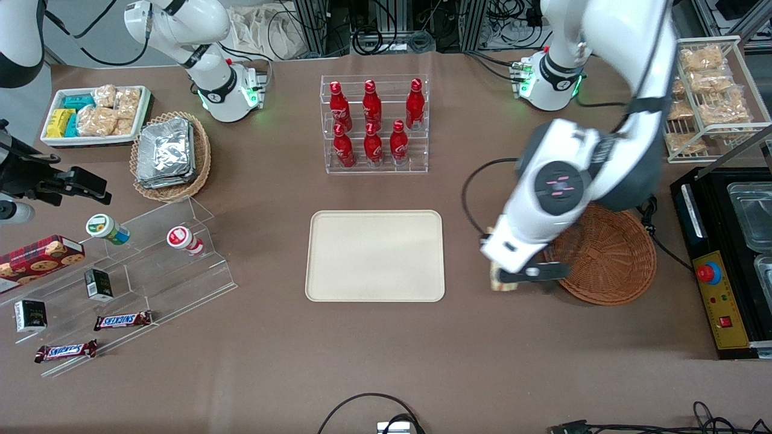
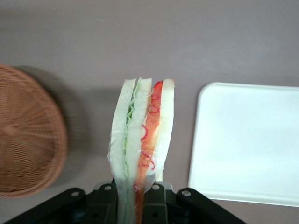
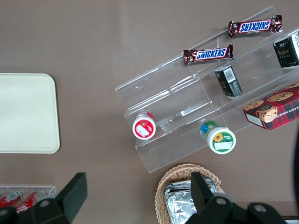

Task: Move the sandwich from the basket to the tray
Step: 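Carry the sandwich with the left gripper over to the beige tray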

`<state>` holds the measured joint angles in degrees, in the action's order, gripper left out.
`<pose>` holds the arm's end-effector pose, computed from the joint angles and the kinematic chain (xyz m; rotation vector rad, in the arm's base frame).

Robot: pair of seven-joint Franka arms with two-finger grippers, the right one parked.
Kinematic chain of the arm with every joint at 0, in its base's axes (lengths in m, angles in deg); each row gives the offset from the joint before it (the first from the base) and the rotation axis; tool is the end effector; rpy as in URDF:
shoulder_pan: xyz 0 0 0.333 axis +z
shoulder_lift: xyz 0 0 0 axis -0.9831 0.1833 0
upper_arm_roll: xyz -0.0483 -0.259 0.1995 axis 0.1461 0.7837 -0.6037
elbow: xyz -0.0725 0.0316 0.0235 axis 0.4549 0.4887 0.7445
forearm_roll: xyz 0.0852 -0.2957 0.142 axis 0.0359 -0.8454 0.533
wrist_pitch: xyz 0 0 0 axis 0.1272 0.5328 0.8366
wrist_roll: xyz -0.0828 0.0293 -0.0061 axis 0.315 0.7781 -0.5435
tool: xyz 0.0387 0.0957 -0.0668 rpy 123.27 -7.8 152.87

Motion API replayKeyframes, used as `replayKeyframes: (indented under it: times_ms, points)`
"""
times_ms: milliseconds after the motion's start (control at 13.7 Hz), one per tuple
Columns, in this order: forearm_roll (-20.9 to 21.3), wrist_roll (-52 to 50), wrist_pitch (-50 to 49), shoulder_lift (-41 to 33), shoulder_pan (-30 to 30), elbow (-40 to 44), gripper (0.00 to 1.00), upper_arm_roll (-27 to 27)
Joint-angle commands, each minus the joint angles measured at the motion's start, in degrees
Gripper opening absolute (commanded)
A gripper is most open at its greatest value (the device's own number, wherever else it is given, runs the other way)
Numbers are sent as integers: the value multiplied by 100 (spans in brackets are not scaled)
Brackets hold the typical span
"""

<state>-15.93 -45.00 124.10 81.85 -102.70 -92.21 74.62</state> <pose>0.5735 -0.2944 0.4202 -3.0740 -0.0437 0.1221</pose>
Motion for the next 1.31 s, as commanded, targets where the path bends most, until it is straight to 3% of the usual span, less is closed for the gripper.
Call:
replayKeyframes:
  times_ms: [0, 365, 656, 729, 875, 948, 1240]
  points:
    - [100, -222, -199, 923, -432, 1004, 0, -66]
    - [-32, -1013, 704, 1715, -819, 1208, 0, 136]
    - [-32, -1058, 759, 2023, -1022, 1173, 0, 145]
    - [-41, -1040, 759, 2041, -1014, 1164, 15, 145]
    - [-41, -1023, 759, 2085, -1023, 1164, 67, 145]
    - [-32, -962, 768, 2094, -1023, 1156, 100, 145]
    - [-32, -944, 759, 2015, -979, 1164, 100, 137]
